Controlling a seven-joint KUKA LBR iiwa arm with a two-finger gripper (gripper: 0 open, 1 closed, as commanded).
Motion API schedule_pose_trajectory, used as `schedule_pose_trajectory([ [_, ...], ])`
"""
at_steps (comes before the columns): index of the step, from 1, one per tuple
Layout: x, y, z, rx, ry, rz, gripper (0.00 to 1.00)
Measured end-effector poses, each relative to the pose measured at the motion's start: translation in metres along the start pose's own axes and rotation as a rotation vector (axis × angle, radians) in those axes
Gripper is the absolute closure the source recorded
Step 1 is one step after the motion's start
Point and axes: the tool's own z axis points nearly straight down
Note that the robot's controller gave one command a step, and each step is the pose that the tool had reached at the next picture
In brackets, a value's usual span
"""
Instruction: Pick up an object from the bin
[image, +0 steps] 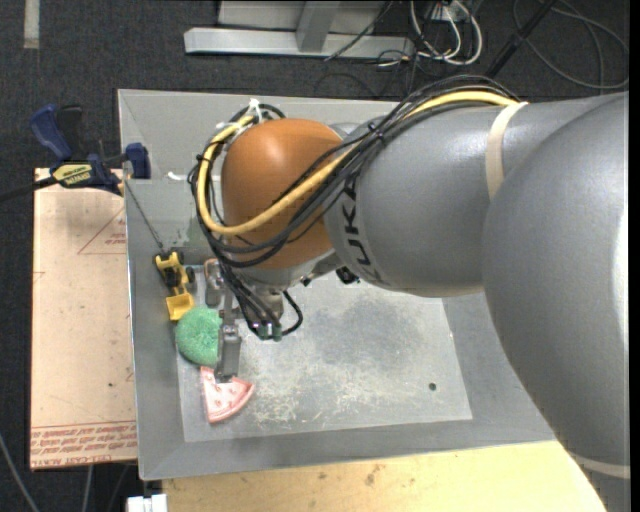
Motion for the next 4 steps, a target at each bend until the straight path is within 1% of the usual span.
schedule_pose_trajectory([
  [1, 0.0, 0.0, 0.0, 0.0, 0.0, 0.0, 0.0],
  [2, -0.011, -0.011, 0.05, -0.001, -0.007, -0.063, 0.0],
  [3, -0.029, -0.02, 0.075, 0.002, 0.003, 0.039, 0.0],
  [4, -0.039, -0.013, 0.085, -0.001, -0.005, 0.137, 0.0],
])
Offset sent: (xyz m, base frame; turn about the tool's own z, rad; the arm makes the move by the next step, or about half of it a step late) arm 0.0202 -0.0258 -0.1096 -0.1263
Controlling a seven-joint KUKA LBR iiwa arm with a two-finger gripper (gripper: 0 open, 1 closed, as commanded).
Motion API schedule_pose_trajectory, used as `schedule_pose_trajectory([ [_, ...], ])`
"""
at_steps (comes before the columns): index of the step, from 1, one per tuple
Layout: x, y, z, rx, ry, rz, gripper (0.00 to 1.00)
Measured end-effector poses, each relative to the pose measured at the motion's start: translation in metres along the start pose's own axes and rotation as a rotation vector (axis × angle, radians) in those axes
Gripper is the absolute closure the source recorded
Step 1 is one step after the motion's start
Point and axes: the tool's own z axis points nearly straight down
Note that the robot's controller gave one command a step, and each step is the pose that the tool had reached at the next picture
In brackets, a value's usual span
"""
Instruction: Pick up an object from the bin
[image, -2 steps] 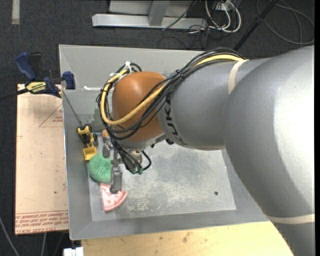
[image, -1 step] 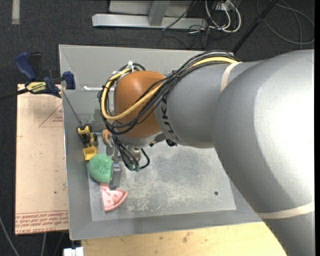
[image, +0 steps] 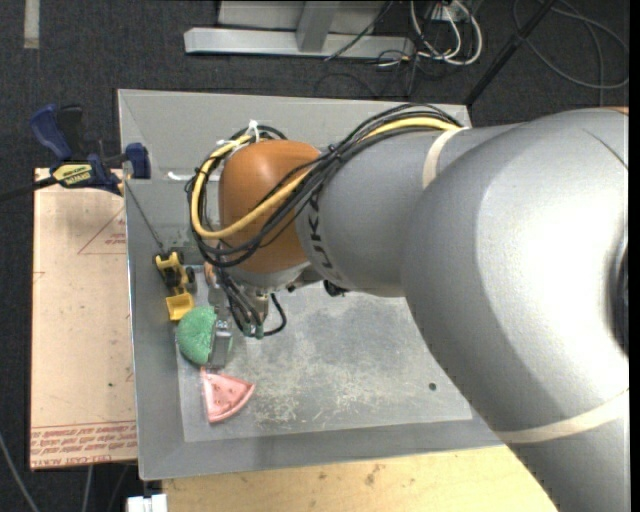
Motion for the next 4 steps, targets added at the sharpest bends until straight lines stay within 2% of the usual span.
schedule_pose_trajectory([
  [1, -0.003, 0.006, 0.025, -0.001, 0.002, -0.094, 1.0],
  [3, -0.003, 0.007, 0.025, -0.001, 0.002, -0.1, 1.0],
  [4, -0.015, 0.014, 0.029, 0.001, 0.002, -0.129, 1.0],
])
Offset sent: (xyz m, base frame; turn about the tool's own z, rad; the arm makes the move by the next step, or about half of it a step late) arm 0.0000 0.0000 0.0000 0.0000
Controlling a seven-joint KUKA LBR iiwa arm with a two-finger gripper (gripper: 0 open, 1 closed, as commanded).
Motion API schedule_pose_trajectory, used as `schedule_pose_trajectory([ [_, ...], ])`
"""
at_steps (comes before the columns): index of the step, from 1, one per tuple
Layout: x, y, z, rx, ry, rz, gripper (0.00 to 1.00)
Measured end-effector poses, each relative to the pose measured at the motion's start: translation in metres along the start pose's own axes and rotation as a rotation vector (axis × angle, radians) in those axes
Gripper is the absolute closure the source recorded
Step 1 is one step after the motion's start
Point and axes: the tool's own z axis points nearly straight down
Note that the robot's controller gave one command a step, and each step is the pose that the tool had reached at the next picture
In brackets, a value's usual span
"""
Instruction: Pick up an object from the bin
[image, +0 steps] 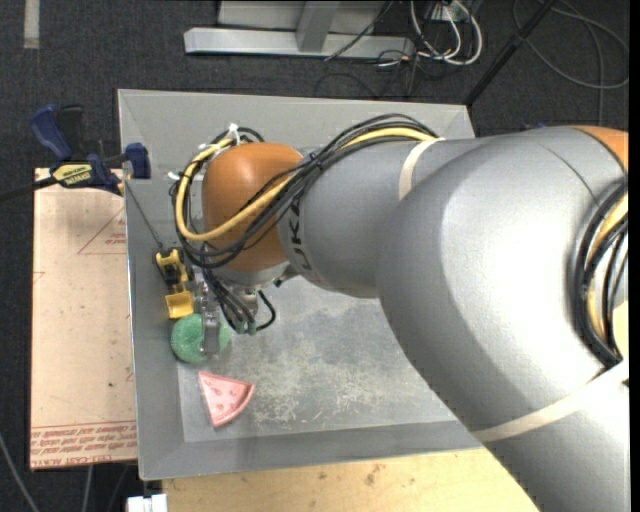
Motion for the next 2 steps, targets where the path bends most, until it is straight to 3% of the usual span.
schedule_pose_trajectory([
  [1, -0.007, 0.0, 0.001, 0.0, -0.001, 0.011, 1.0],
  [2, -0.004, -0.002, -0.035, 0.002, 0.005, -0.012, 1.0],
])
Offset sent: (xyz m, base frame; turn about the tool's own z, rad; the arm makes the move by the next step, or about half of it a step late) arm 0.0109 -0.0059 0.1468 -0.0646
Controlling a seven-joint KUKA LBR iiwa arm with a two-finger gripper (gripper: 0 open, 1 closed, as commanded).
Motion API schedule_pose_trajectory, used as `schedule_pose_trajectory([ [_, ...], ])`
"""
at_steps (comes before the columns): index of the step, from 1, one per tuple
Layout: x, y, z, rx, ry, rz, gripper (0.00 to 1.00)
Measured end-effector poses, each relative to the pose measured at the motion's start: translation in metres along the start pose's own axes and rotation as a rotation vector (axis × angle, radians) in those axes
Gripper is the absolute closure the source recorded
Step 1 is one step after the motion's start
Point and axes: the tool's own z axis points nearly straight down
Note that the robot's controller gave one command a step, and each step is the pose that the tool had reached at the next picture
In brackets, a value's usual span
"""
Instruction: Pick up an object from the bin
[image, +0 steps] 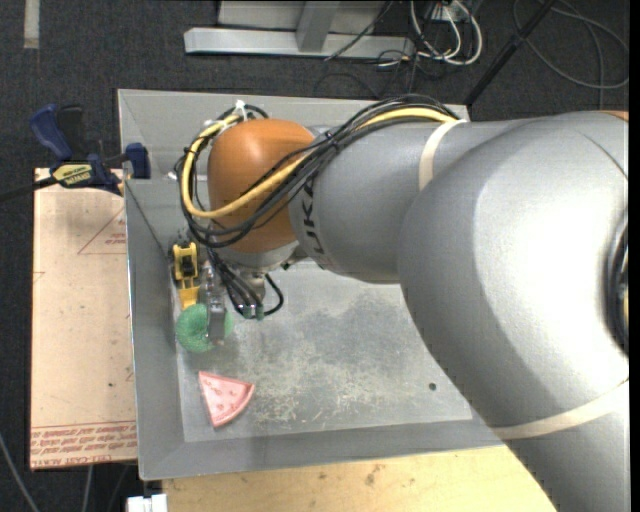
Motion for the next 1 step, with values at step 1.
schedule_pose_trajectory([
  [1, -0.0152, -0.0206, -0.0196, -0.002, -0.005, -0.029, 1.0],
])
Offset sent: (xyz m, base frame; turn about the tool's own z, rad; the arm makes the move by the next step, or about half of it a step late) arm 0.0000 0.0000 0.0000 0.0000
